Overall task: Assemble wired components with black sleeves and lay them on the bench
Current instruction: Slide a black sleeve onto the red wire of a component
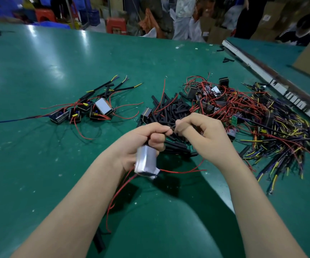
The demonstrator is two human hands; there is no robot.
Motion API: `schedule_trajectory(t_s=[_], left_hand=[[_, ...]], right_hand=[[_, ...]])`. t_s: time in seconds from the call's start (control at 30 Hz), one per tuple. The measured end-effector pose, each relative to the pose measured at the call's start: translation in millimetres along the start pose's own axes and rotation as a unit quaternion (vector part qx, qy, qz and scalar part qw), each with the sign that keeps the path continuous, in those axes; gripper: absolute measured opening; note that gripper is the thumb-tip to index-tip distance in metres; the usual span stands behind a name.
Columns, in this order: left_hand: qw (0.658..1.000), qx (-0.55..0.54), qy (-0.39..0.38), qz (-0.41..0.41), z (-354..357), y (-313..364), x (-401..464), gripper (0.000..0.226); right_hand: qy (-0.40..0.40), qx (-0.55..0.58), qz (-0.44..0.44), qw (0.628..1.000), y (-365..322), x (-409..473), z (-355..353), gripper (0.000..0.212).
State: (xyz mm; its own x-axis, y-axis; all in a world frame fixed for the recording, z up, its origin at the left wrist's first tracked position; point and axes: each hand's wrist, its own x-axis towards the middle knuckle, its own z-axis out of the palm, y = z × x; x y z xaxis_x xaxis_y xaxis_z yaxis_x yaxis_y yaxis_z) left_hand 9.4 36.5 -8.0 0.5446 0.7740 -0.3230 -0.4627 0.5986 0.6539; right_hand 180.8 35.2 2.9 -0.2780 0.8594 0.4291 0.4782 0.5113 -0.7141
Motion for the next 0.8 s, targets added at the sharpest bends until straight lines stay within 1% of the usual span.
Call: schedule_trajectory(t_s=[0.07,0.1,0.17,0.23,0.27,0.33,0.4,0.47,0.5,0.53,0.6,0.7,0.8], left_hand=[[0.991,0.095,0.048,0.081,1.8,-5.6,1.9,0.022],[0.977,0.161,0.076,0.120,2.2,-8.4,2.5,0.026],[0.934,0.276,0.128,0.186,4.4,-12.7,4.1,0.026],[0.903,0.334,0.153,0.224,5.8,-15.6,7.1,0.021],[0.894,0.347,0.160,0.232,6.3,-16.5,8.3,0.020],[0.890,0.348,0.175,0.235,6.4,-17.4,9.3,0.020],[0.898,0.327,0.186,0.227,4.8,-16.1,9.2,0.023],[0.918,0.290,0.179,0.201,3.8,-14.3,7.5,0.025],[0.932,0.264,0.167,0.183,3.6,-13.1,6.5,0.026],[0.947,0.233,0.151,0.163,3.6,-11.5,5.4,0.026],[0.970,0.174,0.116,0.124,5.0,-8.8,4.0,0.027],[0.988,0.105,0.072,0.088,7.0,-6.7,2.8,0.024],[0.997,0.052,0.031,0.054,9.9,-5.0,0.5,0.014]], right_hand=[[0.000,0.043,0.086,0.995,-3.1,1.6,1.6,0.022],[-0.002,0.053,0.125,0.991,-3.9,2.6,2.4,0.024],[-0.008,0.057,0.190,0.980,-4.1,4.0,4.0,0.028],[-0.014,0.076,0.233,0.969,-4.0,3.9,4.4,0.030],[-0.021,0.088,0.244,0.966,-3.9,4.0,3.5,0.030],[-0.035,0.115,0.240,0.963,-5.9,4.5,-0.2,0.032],[-0.038,0.152,0.210,0.965,-7.8,4.5,-8.1,0.032],[-0.043,0.166,0.147,0.974,-8.8,2.6,-16.3,0.021],[-0.047,0.148,0.110,0.982,-8.2,1.7,-19.4,0.014],[-0.046,0.112,0.074,0.990,-6.0,1.3,-21.6,0.013],[-0.037,0.047,0.020,0.998,-0.9,1.3,-21.3,0.019],[-0.028,0.002,-0.021,0.999,3.0,2.3,-13.6,0.023],[0.012,-0.075,-0.067,0.995,6.8,3.3,-6.4,0.015]])
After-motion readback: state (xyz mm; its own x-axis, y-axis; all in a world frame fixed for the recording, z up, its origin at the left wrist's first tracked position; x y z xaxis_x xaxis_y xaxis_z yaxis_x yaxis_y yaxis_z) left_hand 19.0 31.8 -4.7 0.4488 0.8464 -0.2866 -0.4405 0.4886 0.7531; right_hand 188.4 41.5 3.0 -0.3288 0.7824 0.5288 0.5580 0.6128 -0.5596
